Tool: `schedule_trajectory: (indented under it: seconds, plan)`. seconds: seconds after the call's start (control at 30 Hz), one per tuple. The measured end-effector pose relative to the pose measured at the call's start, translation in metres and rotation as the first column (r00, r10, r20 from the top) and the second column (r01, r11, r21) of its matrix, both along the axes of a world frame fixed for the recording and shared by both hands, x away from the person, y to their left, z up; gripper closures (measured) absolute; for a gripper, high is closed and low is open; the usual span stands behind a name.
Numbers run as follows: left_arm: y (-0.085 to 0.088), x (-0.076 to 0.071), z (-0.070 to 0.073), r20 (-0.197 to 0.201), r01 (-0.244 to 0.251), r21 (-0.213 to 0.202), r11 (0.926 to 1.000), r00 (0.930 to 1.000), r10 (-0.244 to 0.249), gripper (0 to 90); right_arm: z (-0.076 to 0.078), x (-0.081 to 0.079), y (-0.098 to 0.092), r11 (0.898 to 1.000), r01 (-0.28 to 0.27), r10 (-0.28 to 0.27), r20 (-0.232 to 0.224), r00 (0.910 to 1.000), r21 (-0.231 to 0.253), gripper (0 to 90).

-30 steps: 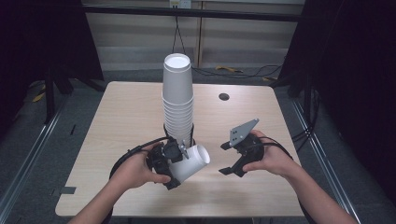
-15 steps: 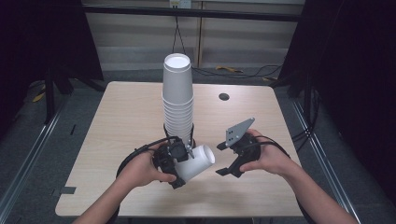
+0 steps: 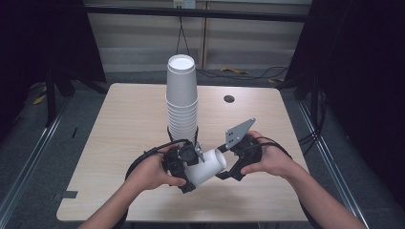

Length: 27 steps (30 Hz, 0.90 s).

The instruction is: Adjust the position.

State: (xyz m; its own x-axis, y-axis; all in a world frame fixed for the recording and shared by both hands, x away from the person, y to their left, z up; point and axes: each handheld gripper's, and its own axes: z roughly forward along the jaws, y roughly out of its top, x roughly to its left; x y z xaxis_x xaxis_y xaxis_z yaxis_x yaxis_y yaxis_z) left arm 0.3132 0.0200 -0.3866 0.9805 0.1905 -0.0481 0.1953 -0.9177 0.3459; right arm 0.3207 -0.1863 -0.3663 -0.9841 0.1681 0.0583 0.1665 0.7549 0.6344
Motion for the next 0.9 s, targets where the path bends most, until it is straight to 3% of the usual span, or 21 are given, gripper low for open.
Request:
schedule_trajectory:
  seconds: [0.33,0.9]
  plan:
    - [-0.004,0.000,0.002,0.008,0.018,0.003,0.9998,0.9998,-0.018,11.8,0.001,0.001,0.007,1.000,-0.014,0.014,0.000,0.9999,-0.027,14.7]
    - [-0.011,-0.001,0.002,0.020,0.041,0.019,0.9990,0.9989,-0.042,11.6,0.003,0.001,0.014,0.999,-0.041,0.041,-0.002,0.9992,-0.029,15.0]
